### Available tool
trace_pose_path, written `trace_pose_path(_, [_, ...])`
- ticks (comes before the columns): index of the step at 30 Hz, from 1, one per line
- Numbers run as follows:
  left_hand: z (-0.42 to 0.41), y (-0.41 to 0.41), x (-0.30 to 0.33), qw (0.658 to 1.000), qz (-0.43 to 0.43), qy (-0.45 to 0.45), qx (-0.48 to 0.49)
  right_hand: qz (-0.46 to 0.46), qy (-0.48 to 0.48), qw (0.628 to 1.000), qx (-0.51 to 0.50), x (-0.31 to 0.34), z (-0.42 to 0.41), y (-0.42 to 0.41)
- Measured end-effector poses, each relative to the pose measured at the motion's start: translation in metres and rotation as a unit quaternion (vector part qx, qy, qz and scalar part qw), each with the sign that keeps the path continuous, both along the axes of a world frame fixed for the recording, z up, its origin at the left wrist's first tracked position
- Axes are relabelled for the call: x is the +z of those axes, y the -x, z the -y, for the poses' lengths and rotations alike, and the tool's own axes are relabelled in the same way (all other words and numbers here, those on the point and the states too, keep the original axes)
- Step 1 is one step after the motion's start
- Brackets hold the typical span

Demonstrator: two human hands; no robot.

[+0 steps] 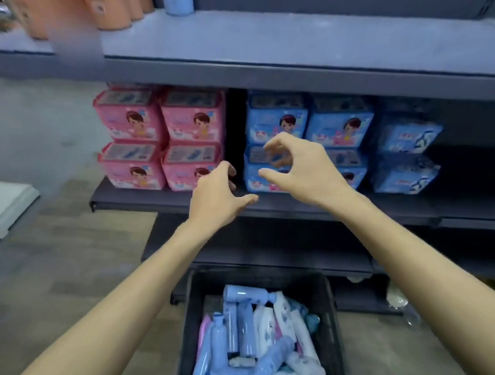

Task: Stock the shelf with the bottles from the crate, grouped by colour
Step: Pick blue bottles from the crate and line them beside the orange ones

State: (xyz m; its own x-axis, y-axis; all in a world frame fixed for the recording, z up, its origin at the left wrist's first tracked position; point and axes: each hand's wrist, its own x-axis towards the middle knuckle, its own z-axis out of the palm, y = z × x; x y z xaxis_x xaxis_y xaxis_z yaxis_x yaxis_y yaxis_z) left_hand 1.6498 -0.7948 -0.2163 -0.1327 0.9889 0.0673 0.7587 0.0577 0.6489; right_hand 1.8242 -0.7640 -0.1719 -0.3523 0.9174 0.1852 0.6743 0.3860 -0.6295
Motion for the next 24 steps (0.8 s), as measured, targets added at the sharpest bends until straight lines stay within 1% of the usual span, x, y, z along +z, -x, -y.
trace_pose_path(4, [0.003,-0.012,-0.084,0.995,0.011,0.101,-0.005,0.041,0.101,0.994,-0.009,-0.092,0.005,-0.015])
trace_pose_path(7, [0.020,-0.018,-0.156,0.983,-0.007,0.183,0.002,0.044,0.189,0.981,-0.031,-0.175,0.014,-0.022])
trace_pose_path(10, [0.048,-0.017,-0.235,0.958,-0.023,0.285,0.001,0.054,0.264,0.962,-0.039,-0.265,0.033,-0.026])
trace_pose_path(15, [0.108,-0.005,-0.355,0.911,-0.022,0.411,-0.007,0.144,0.382,0.913,0.020,-0.417,0.084,-0.036])
trace_pose_path(17, [0.128,-0.004,-0.392,0.897,-0.029,0.440,-0.009,0.189,0.400,0.895,0.055,-0.466,0.105,-0.043])
trace_pose_path(19, [0.144,-0.004,-0.423,0.887,-0.027,0.460,-0.012,0.262,0.402,0.870,0.113,-0.507,0.120,-0.047])
trace_pose_path(21, [0.153,-0.004,-0.449,0.882,-0.015,0.470,-0.021,0.328,0.358,0.852,0.197,-0.544,0.127,-0.049])
trace_pose_path(24, [0.157,-0.002,-0.479,0.883,-0.010,0.469,-0.026,0.357,0.287,0.832,0.314,-0.597,0.132,-0.047])
